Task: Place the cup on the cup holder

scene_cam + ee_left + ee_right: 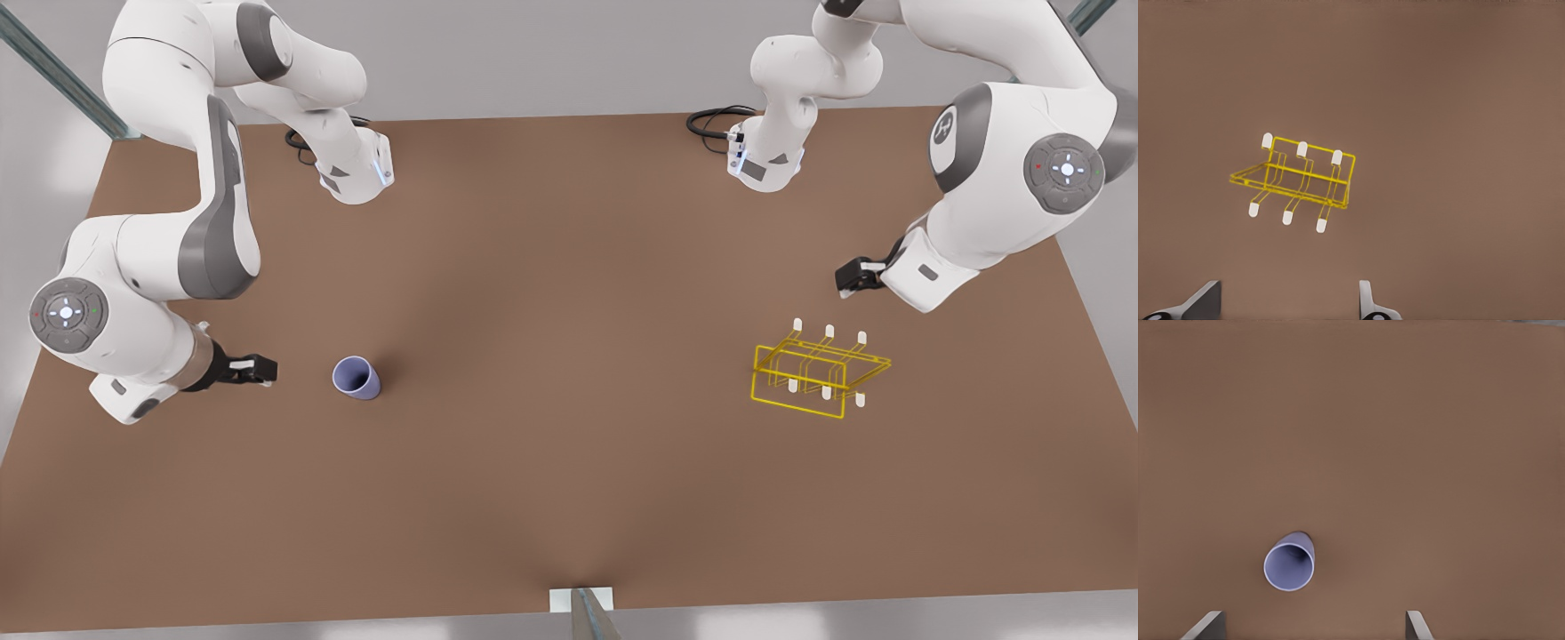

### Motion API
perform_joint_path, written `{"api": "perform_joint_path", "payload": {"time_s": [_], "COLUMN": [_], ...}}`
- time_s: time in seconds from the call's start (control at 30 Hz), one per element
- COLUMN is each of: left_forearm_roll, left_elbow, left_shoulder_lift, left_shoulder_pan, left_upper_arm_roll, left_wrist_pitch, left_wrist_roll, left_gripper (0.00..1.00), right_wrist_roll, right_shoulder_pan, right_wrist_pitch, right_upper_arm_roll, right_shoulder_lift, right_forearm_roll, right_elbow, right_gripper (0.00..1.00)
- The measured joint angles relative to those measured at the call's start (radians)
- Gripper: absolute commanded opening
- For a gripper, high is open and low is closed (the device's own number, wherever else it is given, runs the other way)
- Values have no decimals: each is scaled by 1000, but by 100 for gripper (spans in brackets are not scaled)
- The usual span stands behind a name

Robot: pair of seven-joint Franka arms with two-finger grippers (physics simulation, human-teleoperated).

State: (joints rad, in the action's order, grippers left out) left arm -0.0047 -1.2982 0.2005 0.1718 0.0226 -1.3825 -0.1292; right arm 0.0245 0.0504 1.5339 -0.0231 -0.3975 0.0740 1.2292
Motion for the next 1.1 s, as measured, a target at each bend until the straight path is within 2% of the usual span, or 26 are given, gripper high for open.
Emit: {"api": "perform_joint_path", "payload": {"time_s": [0.2,0.27,0.33,0.43,0.5,0.67,0.83,1.1], "left_forearm_roll": [2,2,2,3,3,3,4,4], "left_elbow": [0,0,0,0,0,0,0,0], "left_shoulder_lift": [0,0,0,1,4,6,6,8], "left_shoulder_pan": [1,1,2,2,2,2,2,2], "left_upper_arm_roll": [-1,-1,-1,-1,-1,-1,-1,-1], "left_wrist_pitch": [-15,-17,-19,-20,-21,-22,-23,-23], "left_wrist_roll": [-10,-13,-15,-18,-20,-24,-26,-29], "left_gripper": [100,100,100,100,100,100,100,100], "right_wrist_roll": [5,12,19,52,81,140,183,223], "right_shoulder_pan": [53,67,69,75,79,73,67,57], "right_wrist_pitch": [1,-3,31,164,262,551,733,871], "right_upper_arm_roll": [-6,-8,-17,-87,-116,-125,-126,-126], "right_shoulder_lift": [-10,-12,52,181,170,141,146,146], "right_forearm_roll": [-4,-27,-47,-67,-73,-79,-78,-68], "right_elbow": [47,118,276,550,602,807,883,931], "right_gripper": [100,100,100,100,100,100,100,100]}}
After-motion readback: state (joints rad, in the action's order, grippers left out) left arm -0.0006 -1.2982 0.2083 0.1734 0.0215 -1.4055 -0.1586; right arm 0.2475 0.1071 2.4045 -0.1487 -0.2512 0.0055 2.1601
